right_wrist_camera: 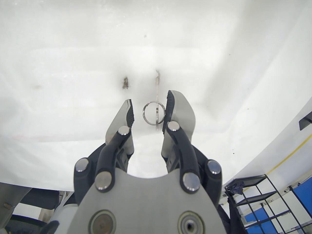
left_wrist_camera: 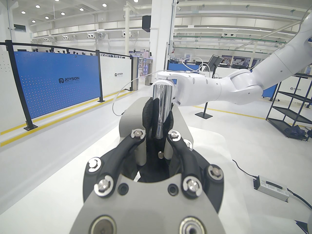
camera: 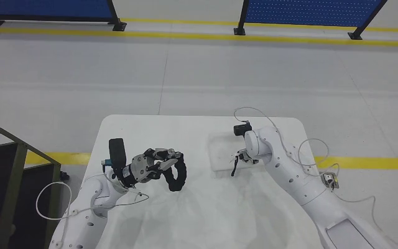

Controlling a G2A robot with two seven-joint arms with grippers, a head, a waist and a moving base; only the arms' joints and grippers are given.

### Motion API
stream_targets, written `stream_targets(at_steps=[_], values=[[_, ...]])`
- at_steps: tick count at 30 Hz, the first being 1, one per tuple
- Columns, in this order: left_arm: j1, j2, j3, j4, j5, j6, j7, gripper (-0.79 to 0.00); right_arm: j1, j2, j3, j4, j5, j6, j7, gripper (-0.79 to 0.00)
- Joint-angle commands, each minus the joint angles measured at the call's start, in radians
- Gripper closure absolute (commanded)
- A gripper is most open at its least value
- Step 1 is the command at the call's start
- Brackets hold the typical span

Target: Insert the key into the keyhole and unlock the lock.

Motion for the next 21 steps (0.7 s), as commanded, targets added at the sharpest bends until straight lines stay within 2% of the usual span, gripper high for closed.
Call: stream_targets(at_steps=[1,2,3,11,21], values=[[0.000,0.000,0.000,0.000,0.000,0.000,0.000,0.000,0.001,-0.003,0.001,0.007,-0.007,-0.002,0.002,-0.105],[0.000,0.000,0.000,0.000,0.000,0.000,0.000,0.000,0.002,-0.004,0.002,0.009,-0.012,-0.002,0.002,-0.028],[0.000,0.000,0.000,0.000,0.000,0.000,0.000,0.000,0.003,-0.005,0.004,0.011,-0.014,-0.004,0.004,0.000],[0.000,0.000,0.000,0.000,0.000,0.000,0.000,0.000,0.010,-0.005,0.038,-0.001,-0.069,-0.034,0.034,0.000],[0.000,0.000,0.000,0.000,0.000,0.000,0.000,0.000,0.023,0.002,0.139,-0.081,-0.063,-0.108,0.108,0.000]])
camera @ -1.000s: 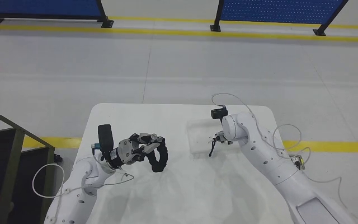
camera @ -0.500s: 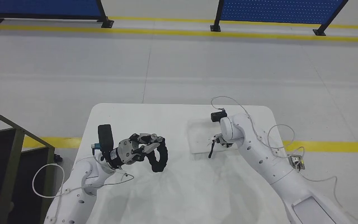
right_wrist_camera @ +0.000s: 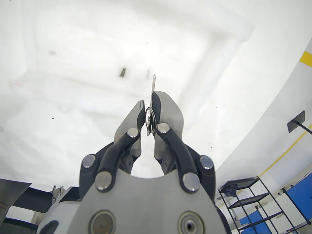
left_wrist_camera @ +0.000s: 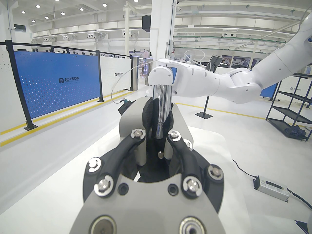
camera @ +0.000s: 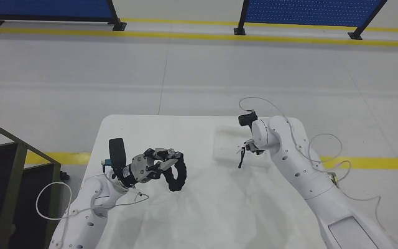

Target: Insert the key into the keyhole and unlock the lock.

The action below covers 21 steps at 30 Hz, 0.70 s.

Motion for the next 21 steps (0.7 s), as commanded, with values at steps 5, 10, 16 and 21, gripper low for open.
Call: stream_targets(at_steps=[5,10,16,21], values=[[0.000,0.000,0.000,0.000,0.000,0.000,0.000,0.000,-0.013,-0.006,0.093,-0.053,0.156,-0.001,0.002,0.000],[0.000,0.000,0.000,0.000,0.000,0.000,0.000,0.000,-0.032,-0.005,0.155,-0.118,0.325,-0.002,0.003,0.000],[0.000,0.000,0.000,0.000,0.000,0.000,0.000,0.000,-0.055,0.027,0.175,-0.238,0.483,-0.009,0.010,0.000],[0.000,0.000,0.000,0.000,0.000,0.000,0.000,0.000,-0.071,0.088,0.148,-0.347,0.635,-0.009,0.010,0.000]])
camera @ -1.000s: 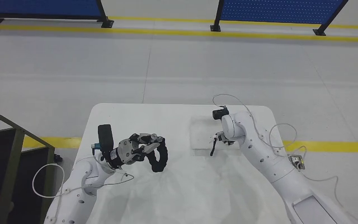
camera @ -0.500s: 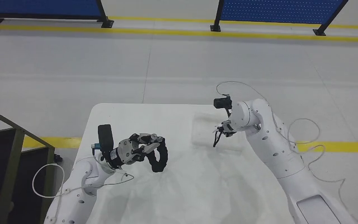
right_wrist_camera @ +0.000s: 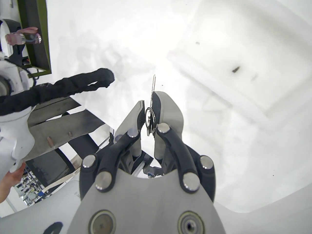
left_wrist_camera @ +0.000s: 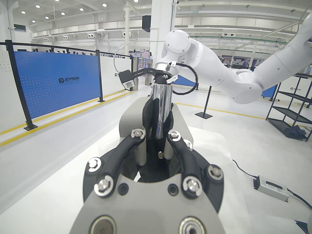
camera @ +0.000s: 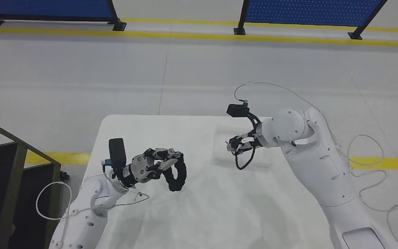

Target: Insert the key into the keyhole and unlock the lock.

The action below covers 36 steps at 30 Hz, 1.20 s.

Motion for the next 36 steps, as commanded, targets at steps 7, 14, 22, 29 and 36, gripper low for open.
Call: stream_targets(at_steps=[7,14,22,29,36], values=[[0.000,0.000,0.000,0.000,0.000,0.000,0.000,0.000,0.016,0.123,-0.052,-0.120,0.329,0.002,-0.002,0.000],[0.000,0.000,0.000,0.000,0.000,0.000,0.000,0.000,0.027,0.143,-0.061,-0.132,0.379,0.021,-0.020,0.000],[0.000,0.000,0.000,0.000,0.000,0.000,0.000,0.000,0.027,0.143,-0.061,-0.132,0.379,0.021,-0.020,0.000],[0.004,0.000,0.004,-0.010,0.000,0.017,-0.017,0.000,-0.003,0.147,-0.072,-0.093,0.468,0.004,-0.005,0.000],[-0.052,-0.004,0.054,-0.021,0.023,0.009,-0.103,0.000,0.137,0.179,-0.215,-0.054,0.626,0.000,0.000,0.000]])
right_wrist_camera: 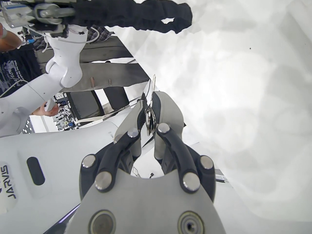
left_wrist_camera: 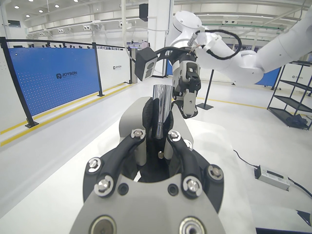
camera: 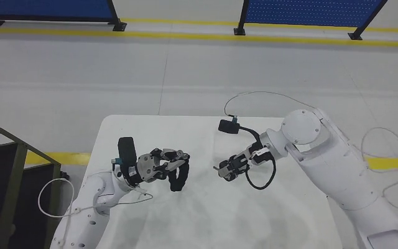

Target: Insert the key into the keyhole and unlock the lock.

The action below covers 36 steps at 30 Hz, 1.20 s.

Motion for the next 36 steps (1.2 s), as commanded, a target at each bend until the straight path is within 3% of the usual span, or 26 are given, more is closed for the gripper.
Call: stream_targets(at_steps=[1,8,13,25,36], values=[[-0.022,-0.004,0.025,0.008,0.000,-0.007,-0.013,0.000,0.063,0.012,-0.058,0.012,0.073,0.000,0.000,0.000],[-0.084,-0.021,0.108,0.074,-0.004,0.002,-0.028,0.000,0.269,0.048,-0.270,0.032,0.275,0.000,0.000,0.000],[-0.109,-0.029,0.150,0.097,0.000,-0.013,-0.029,0.000,0.347,0.060,-0.332,0.077,0.375,0.000,0.000,0.000],[-0.123,-0.033,0.201,0.109,0.012,-0.013,0.050,0.000,0.374,0.054,-0.370,0.137,0.486,-0.004,-0.016,0.000],[-0.132,-0.026,0.228,0.112,0.013,-0.013,0.080,0.000,0.367,0.037,-0.372,0.161,0.479,0.007,-0.022,0.000]])
